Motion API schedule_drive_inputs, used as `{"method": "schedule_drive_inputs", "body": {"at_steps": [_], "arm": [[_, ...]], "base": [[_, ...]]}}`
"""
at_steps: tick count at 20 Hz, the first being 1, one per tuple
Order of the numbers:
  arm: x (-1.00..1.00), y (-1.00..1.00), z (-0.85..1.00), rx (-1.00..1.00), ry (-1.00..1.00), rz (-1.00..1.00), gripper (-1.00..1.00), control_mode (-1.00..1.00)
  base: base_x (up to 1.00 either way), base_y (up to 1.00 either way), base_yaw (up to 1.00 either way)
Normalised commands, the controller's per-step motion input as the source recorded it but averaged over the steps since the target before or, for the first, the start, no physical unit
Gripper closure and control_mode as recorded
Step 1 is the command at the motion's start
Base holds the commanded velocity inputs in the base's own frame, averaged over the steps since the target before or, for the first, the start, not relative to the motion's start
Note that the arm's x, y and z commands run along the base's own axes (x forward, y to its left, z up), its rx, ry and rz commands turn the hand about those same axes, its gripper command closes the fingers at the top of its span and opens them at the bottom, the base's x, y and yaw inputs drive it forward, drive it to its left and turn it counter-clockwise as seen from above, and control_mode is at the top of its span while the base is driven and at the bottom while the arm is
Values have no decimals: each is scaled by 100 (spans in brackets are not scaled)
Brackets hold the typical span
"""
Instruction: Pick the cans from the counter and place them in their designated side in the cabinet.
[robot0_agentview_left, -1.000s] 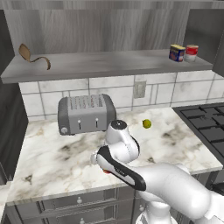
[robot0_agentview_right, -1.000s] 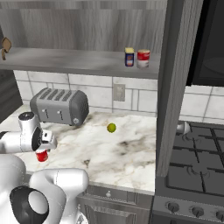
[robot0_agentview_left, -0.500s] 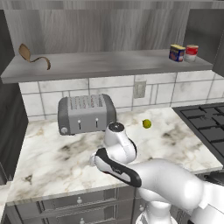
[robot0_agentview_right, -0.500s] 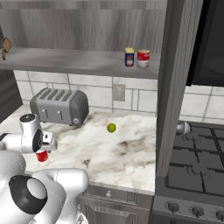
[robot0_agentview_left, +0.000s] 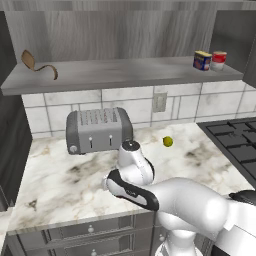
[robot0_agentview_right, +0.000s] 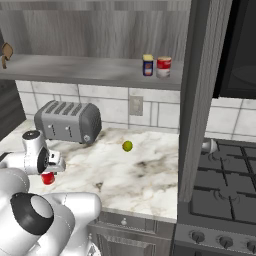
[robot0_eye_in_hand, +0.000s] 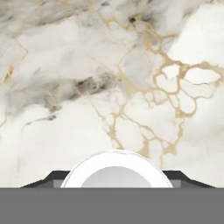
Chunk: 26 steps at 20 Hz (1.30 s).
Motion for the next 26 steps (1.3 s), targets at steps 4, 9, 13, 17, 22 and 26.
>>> {"method": "schedule_drive_inputs", "body": {"at_steps": [4, 9, 13, 17, 22, 26], "arm": [[0, 0, -1, 0, 0, 0, 100, -100], [-2, -3, 7, 0, -1, 0, 100, -100], [-1, -7, 21, 0, -4, 1, 100, -100], [0, -7, 32, 1, -7, 1, 100, -100], [0, -11, 28, 2, -7, 2, 100, -100], [0, -20, 22, 3, -6, 2, 100, -100]], "base": [[0, 0, 0], [0, 0, 0], [0, 0, 0], [0, 0, 0], [0, 0, 0], [0, 0, 0]]}}
